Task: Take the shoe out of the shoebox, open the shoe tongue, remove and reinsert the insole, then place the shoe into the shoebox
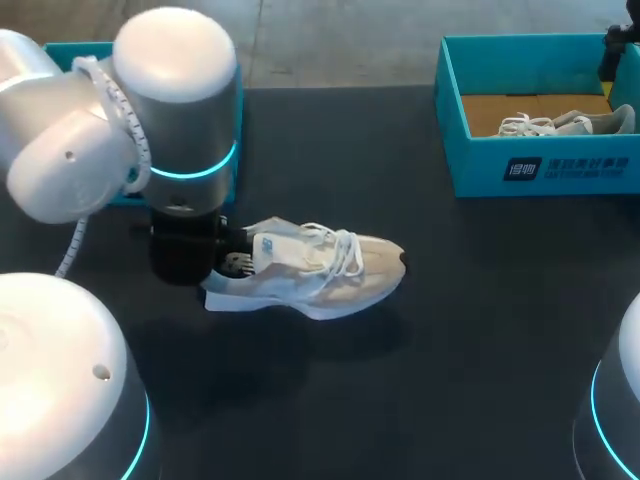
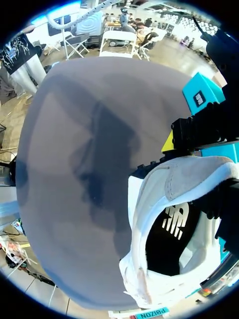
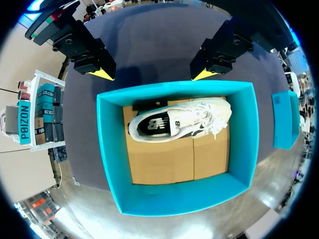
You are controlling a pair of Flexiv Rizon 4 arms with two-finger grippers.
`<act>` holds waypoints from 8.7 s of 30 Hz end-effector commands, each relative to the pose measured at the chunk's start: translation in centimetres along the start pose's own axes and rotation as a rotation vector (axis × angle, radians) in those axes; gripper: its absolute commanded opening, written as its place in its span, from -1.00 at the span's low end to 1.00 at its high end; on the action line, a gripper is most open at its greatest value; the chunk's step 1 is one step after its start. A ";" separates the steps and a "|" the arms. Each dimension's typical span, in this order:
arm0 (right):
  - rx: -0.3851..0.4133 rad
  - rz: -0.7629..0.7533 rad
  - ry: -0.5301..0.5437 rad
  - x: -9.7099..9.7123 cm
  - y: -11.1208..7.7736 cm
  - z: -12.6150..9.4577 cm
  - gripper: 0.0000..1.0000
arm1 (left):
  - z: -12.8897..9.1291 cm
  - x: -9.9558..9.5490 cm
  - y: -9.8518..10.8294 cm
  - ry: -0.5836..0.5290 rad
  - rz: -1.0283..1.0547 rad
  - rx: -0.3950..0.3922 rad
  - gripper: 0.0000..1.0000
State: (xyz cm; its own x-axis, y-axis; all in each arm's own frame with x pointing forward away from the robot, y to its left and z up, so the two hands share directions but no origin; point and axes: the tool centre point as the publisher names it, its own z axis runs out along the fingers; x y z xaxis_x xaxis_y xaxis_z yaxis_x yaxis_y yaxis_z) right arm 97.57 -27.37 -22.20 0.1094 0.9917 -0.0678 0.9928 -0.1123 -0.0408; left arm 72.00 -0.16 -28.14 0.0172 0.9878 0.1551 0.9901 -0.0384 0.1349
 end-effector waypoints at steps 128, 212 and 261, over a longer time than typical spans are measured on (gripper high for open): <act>-0.003 0.001 0.000 0.0 -0.1 0.0 1.00 | -6.0 -0.6 -0.6 -0.332 -0.729 0.707 1.00; -0.003 0.001 0.000 0.0 -0.1 0.0 1.00 | 1.8 1.2 -1.7 -0.901 -1.222 1.182 1.00; -0.003 0.001 0.000 0.0 -0.1 0.0 1.00 | 7.0 -0.6 -1.1 -0.933 -1.252 1.307 1.00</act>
State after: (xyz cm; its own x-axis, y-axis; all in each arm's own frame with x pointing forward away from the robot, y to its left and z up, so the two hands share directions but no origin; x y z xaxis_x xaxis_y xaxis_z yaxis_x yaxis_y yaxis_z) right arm 97.57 -27.37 -22.20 0.1094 0.9917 -0.0677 0.9928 -0.1124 -0.0408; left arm 71.94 0.40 -35.28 -0.9854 0.1621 0.0515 -0.0050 0.2748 -0.9615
